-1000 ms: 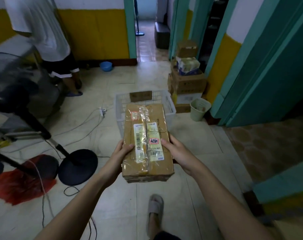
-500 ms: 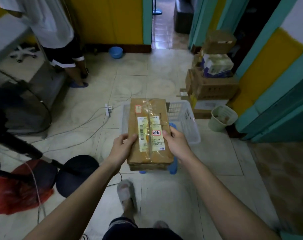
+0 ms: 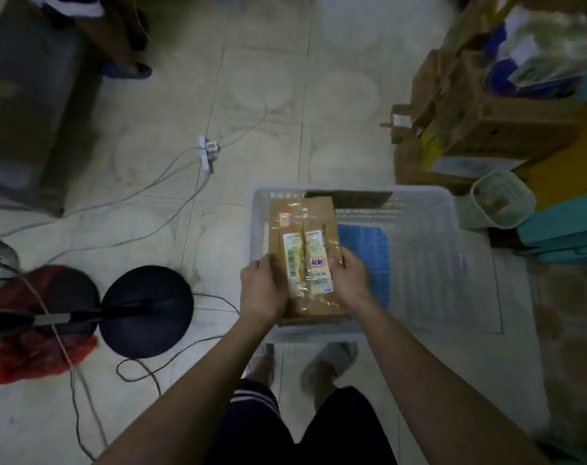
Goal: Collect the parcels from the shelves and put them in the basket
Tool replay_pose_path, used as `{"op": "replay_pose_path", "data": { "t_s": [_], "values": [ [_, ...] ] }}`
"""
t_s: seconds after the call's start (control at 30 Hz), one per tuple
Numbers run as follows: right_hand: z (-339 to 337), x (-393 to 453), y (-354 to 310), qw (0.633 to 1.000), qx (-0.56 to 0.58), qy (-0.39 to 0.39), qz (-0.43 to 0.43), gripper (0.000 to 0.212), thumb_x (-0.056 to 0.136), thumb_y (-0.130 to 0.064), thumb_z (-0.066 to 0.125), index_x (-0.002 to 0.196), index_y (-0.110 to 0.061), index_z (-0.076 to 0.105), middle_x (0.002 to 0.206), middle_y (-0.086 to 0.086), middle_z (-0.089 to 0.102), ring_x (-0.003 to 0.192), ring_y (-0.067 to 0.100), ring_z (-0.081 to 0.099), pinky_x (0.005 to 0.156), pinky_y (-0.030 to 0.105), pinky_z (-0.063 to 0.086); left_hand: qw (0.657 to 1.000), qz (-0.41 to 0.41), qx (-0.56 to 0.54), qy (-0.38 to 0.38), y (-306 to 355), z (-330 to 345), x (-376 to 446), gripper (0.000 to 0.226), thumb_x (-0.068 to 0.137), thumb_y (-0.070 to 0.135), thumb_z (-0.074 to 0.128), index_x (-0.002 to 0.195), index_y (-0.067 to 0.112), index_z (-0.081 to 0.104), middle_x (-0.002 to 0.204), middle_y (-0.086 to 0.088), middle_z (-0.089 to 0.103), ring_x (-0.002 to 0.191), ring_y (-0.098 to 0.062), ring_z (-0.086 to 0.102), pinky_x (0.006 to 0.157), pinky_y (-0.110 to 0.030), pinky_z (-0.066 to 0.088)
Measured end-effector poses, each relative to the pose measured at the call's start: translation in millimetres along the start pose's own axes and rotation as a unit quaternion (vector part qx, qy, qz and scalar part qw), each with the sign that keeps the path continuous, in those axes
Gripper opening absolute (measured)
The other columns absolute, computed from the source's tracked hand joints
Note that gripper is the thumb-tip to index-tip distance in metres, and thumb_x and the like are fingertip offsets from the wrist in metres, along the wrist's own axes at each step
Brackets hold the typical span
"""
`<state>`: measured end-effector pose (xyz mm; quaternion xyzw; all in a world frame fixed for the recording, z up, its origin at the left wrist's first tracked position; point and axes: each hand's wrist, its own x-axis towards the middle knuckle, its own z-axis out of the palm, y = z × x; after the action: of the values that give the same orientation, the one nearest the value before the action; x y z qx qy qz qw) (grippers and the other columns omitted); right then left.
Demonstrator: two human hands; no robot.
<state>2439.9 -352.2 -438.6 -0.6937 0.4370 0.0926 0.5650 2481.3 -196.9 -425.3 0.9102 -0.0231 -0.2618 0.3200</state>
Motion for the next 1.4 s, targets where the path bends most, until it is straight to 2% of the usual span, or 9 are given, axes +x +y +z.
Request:
{"op": "replay_pose_path", "data": {
  "t_s": [0.27,0.4,0.5,0.7,0.8,0.87,0.97,1.07,1.4],
  "values": [
    [53,78,56,0.999,0.006,-0.028,0.043,0.024,0.104,-0.017,0.047,0.122,-0.022,0.061,0.104,-0.008,0.069,0.095,0.011,0.067,0.084,0.035,0.056,0.998,-0.031,-0.037,-0.028,-30,70,41,0.051,0.093,0.015,0.059,0.142,0.009,0.046,0.15,-0.013,0.034,0.136,-0.028,0.035,0.112,-0.032,0.032],
    [78,98,77,0.997,0.041,-0.028,0.064,0.031,0.103,-0.013,0.048,0.13,-0.026,0.054,0.12,-0.004,0.066,0.111,0.017,0.064,0.096,0.039,0.052,0.994,-0.082,-0.03,-0.065,-57,88,61,0.064,0.093,0.011,0.056,0.151,0.012,0.031,0.165,-0.008,0.013,0.153,-0.03,0.012,0.12,-0.052,0.027],
    [85,103,84,0.997,0.022,-0.036,0.07,0.035,0.104,-0.017,0.045,0.138,-0.027,0.048,0.127,-0.003,0.063,0.115,0.02,0.061,0.101,0.047,0.049,0.992,-0.076,-0.013,-0.101,-63,87,68,0.065,0.094,0.008,0.052,0.153,0.005,0.025,0.166,-0.014,0.004,0.154,-0.033,0.005,0.122,-0.051,0.02],
    [75,101,65,0.993,-0.02,-0.083,0.078,0.043,0.103,-0.027,0.047,0.145,-0.026,0.039,0.132,0.0,0.059,0.105,0.017,0.062,0.09,0.038,0.053,0.99,-0.064,0.007,-0.128,-62,78,76,0.056,0.091,0.017,0.056,0.144,0.007,0.041,0.161,-0.015,0.023,0.148,-0.035,0.021,0.118,-0.051,0.029],
    [52,82,49,0.993,-0.053,-0.055,0.096,0.063,0.097,-0.043,0.051,0.153,-0.024,0.031,0.152,0.002,0.044,0.133,0.027,0.049,0.108,0.049,0.044,0.988,0.0,0.049,-0.148,-40,64,71,0.053,0.092,0.026,0.058,0.142,0.01,0.048,0.151,-0.013,0.042,0.139,-0.032,0.039,0.113,-0.048,0.038],
    [28,60,35,0.992,-0.072,-0.05,0.092,0.056,0.1,-0.032,0.049,0.151,-0.014,0.036,0.152,0.006,0.043,0.137,0.031,0.044,0.112,0.046,0.038,0.976,0.031,0.097,-0.195,-12,53,63,0.05,0.091,0.035,0.061,0.135,0.011,0.056,0.14,-0.012,0.053,0.129,-0.031,0.049,0.106,-0.045,0.044],
    [-23,11,20,0.992,-0.095,0.015,0.087,0.037,0.101,-0.018,0.048,0.134,-0.004,0.055,0.137,0.015,0.057,0.123,0.034,0.055,0.101,0.039,0.044,0.915,0.11,0.239,-0.307,38,47,41,0.055,0.088,0.05,0.041,0.124,0.013,0.061,0.129,-0.014,0.061,0.117,-0.032,0.058,0.097,-0.041,0.049],
    [-72,-45,21,0.986,-0.095,0.097,0.101,0.034,0.099,-0.022,0.05,0.13,-0.01,0.058,0.132,0.015,0.061,0.12,0.03,0.058,0.095,0.033,0.045,0.841,0.214,0.346,-0.356,82,53,4,0.053,0.097,0.048,0.043,0.14,0.019,0.052,0.144,-0.011,0.054,0.132,-0.03,0.051,0.108,-0.038,0.042],
    [-183,-300,149,0.921,-0.002,0.315,0.23,0.053,0.099,-0.053,0.042,0.142,-0.024,0.048,0.148,0.006,0.047,0.133,0.028,0.046,0.111,0.039,0.038,0.614,0.484,0.48,-0.397,194,126,-217,0.067,0.097,0.06,0.036,0.154,0.025,0.034,0.159,-0.005,0.037,0.144,-0.027,0.035,0.116,-0.041,0.031]
  ]
}}
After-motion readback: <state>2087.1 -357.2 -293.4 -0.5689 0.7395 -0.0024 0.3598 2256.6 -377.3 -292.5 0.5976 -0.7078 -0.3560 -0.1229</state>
